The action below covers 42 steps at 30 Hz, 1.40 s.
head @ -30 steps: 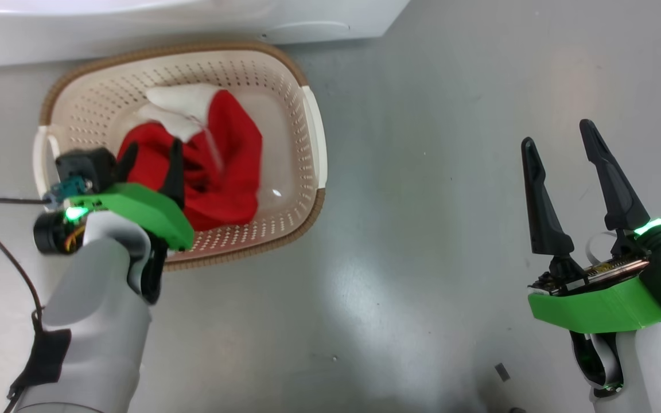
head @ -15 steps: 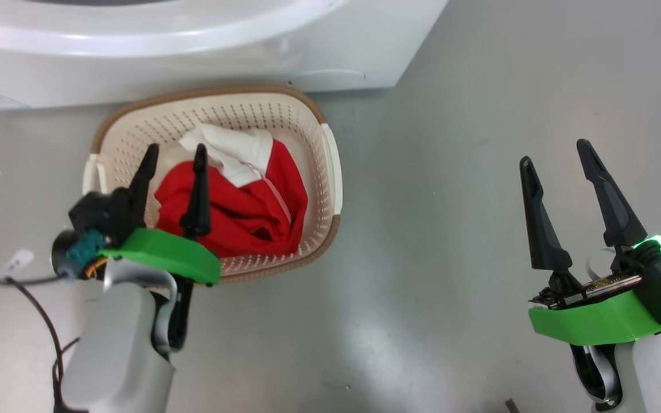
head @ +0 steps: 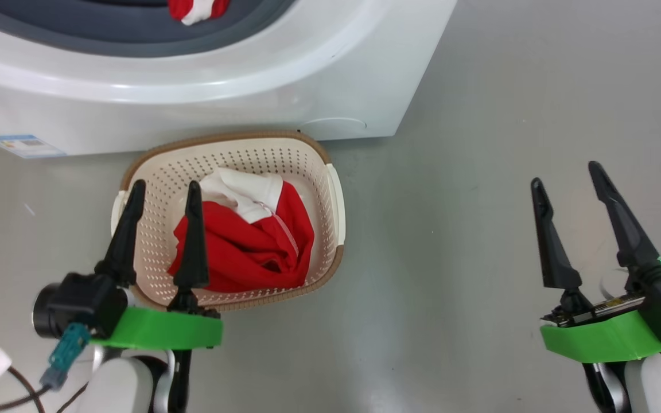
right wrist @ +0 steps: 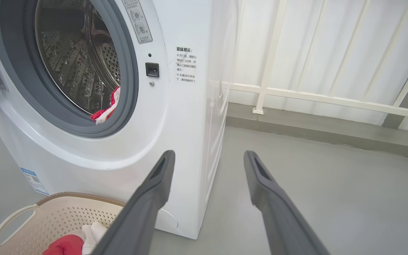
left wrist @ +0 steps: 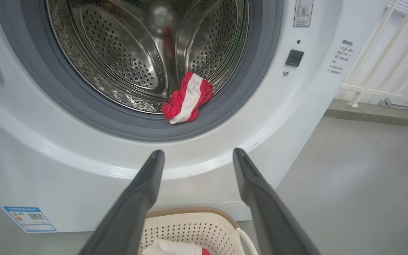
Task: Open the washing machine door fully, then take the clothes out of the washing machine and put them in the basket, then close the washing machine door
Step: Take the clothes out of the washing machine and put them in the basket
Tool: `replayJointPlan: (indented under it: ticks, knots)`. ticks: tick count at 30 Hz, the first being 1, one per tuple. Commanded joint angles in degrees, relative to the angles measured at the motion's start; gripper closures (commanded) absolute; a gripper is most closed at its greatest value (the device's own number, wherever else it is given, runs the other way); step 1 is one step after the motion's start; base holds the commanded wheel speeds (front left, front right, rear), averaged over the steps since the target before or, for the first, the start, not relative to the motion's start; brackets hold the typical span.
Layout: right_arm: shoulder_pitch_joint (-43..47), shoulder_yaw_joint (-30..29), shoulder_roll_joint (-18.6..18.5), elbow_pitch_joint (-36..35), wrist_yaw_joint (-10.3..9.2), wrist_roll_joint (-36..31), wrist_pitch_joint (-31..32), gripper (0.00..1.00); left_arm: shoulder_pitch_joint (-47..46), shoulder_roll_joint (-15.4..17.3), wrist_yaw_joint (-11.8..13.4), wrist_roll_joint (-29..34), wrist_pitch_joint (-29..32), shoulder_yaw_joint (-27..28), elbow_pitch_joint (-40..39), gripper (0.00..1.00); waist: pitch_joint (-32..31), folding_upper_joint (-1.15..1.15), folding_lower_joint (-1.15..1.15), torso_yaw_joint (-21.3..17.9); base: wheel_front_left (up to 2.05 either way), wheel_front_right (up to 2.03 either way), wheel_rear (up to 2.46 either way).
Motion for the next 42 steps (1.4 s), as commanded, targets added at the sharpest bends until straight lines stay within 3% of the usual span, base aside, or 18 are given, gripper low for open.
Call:
replayJointPlan:
  ticks: [1, 13, 24, 42]
  knots:
    - [1.11, 0.29, -0.08, -1.95, 0.35, -0.76, -0.36, 0.0, 1.72, 1.13, 0.75, 0.87, -0.22, 1.76, -3.43, 0.0, -1.45, 0.0, 0.0, -0.17, 0.0, 0.0, 0.0]
    - [3.82, -0.84, -0.08, -2.76, 0.35, -0.43, -0.36, 0.0, 9.27, 1.68, 1.89, 3.73, -0.28, 2.96, -11.69, 0.0, -6.71, 0.0, 0.0, -0.13, 0.0, 0.0, 0.0]
    - [8.68, -1.41, -0.08, -2.29, 0.35, 0.22, -0.36, 0.0, 16.52, 2.6, 1.36, 3.78, -0.29, 4.8, -10.9, 0.0, -14.29, 0.0, 0.0, -0.79, 0.0, 0.0, 0.0]
    - [14.59, -0.99, -0.08, -3.24, 0.35, 0.57, -0.36, 0.0, 26.15, 2.96, 3.09, 2.27, 0.37, 6.68, -13.12, 0.0, -21.41, 0.0, 0.0, -1.5, 0.0, 0.0, 0.0]
